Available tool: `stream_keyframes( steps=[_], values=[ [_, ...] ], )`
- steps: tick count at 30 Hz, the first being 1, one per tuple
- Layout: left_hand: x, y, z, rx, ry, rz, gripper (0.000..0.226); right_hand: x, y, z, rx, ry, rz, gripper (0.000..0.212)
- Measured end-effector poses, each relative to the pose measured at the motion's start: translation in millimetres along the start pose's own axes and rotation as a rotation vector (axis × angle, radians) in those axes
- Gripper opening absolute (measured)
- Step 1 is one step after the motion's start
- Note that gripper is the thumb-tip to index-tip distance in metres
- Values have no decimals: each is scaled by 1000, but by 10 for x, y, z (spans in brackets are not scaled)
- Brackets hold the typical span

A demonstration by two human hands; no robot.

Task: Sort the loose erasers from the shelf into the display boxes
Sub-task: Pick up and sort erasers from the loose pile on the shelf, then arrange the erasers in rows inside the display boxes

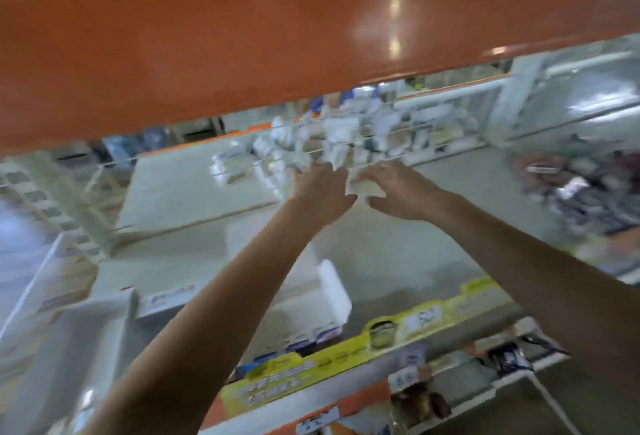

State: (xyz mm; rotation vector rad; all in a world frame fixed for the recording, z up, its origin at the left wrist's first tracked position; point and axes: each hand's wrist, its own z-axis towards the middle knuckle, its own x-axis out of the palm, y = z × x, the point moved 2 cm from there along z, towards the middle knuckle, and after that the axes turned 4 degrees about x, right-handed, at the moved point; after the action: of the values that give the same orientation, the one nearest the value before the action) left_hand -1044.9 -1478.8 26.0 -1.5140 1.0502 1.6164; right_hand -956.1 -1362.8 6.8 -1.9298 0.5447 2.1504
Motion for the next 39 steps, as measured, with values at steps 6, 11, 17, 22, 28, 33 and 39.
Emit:
stream_keyframes(
  steps=[6, 11, 17, 22, 28, 33, 39],
  values=[
    [-51, -1280, 781, 243, 10, -8, 54, -116, -1403, -645, 284, -14, -33, 45],
    [76, -2283, 1209, 407, 4, -76, 52, -136, -2387, -1257, 473, 17, -44, 45],
    [331, -2976, 1566, 441, 55, -131, 48, 35, -3128, -1623, 664, 113, 77, 56],
    [513, -3047, 1765, 320, 92, -185, 46, 158, -3298, -1583, 633, -30, 106, 37],
    [587, -3121, 1865, 230, 24, -251, 38, 171, -3281, -1456, 613, -139, -1, 34],
    [635, -3132, 1864, 183, -17, -311, 30, 217, -3277, -1415, 619, -128, -36, 38],
    [694, -2922, 1764, 119, -62, -462, 25, 217, -3298, -1444, 582, -184, -3, 32]
  ],
)
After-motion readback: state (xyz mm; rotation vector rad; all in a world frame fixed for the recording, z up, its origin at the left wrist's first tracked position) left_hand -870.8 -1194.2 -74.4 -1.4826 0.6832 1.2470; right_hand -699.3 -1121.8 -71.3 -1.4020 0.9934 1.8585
